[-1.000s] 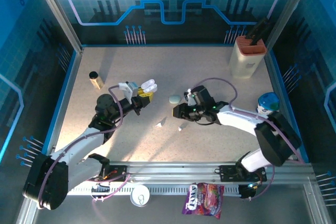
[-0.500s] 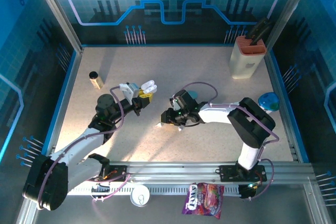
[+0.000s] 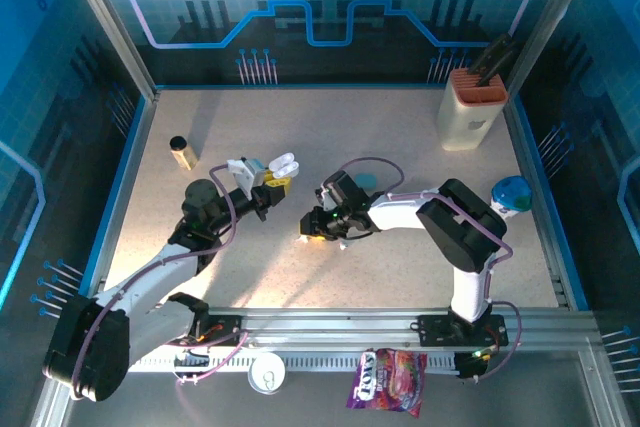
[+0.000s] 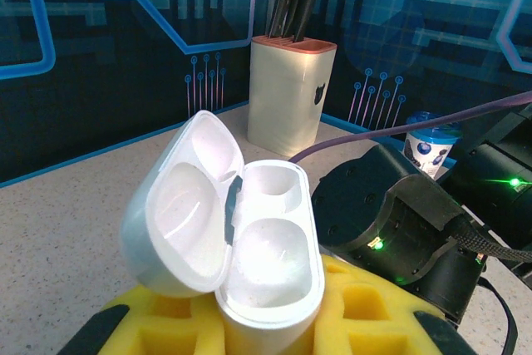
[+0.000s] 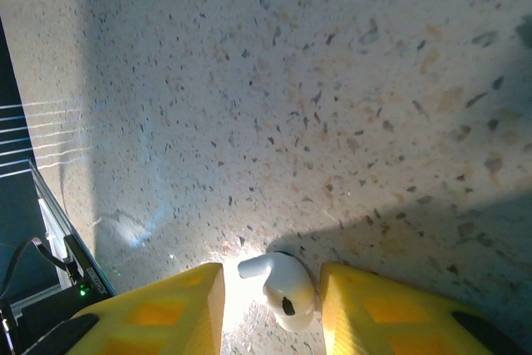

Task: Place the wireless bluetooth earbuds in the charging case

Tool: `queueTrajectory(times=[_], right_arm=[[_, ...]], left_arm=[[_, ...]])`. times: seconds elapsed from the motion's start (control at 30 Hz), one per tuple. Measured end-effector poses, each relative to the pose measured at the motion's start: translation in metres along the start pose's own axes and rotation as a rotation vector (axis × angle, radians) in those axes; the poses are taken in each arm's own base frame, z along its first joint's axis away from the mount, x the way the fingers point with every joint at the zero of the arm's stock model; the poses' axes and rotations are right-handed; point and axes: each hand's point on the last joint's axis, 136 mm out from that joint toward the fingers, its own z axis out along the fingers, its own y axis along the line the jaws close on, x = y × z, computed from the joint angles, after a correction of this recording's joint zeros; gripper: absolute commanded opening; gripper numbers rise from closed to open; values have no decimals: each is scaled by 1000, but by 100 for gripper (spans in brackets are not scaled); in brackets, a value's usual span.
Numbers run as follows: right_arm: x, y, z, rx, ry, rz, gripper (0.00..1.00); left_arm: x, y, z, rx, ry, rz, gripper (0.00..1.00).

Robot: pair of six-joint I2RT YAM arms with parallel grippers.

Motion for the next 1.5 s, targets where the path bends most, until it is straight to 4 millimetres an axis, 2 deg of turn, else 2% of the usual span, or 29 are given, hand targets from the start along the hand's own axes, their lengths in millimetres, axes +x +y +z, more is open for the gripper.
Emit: queueTrajectory(times=[0.33, 0.47, 0.63, 0.77, 0.83, 0.97, 1.07, 1.2, 1.33, 1.43, 1.5], right_arm=[[9, 1, 4, 25, 45, -45, 28], [7, -1, 8, 41, 58, -60, 21], [7, -1, 8, 46, 61, -75, 18], [4, -2, 6, 56, 44, -105, 17], [2, -5, -2, 78, 8, -134, 17], [-3, -8, -36, 111, -98, -210, 17], [-16, 2, -77, 138, -237, -320, 16], [-35, 33, -142, 176, -449, -510, 15], [-39, 68, -205, 189, -632, -706, 16], [-37, 82, -232, 215, -689, -813, 16], [-36, 91, -242, 232, -702, -876, 16]], left_arm=[[0, 0, 0, 0, 0, 0, 0], [0, 0, 0, 0, 0, 0, 0], [-1, 0, 0, 1, -3, 5, 0], [0, 0, 0, 1, 0, 18, 0], [3, 0, 0, 0, 14, 17, 0], [12, -1, -1, 6, 49, 15, 0], [17, -3, 0, 21, 71, 13, 0], [27, -10, 3, 55, 104, 25, 0], [35, -16, 6, 85, 136, 41, 0], [37, -21, 10, 113, 151, 52, 1], [36, -25, 12, 132, 154, 62, 1]])
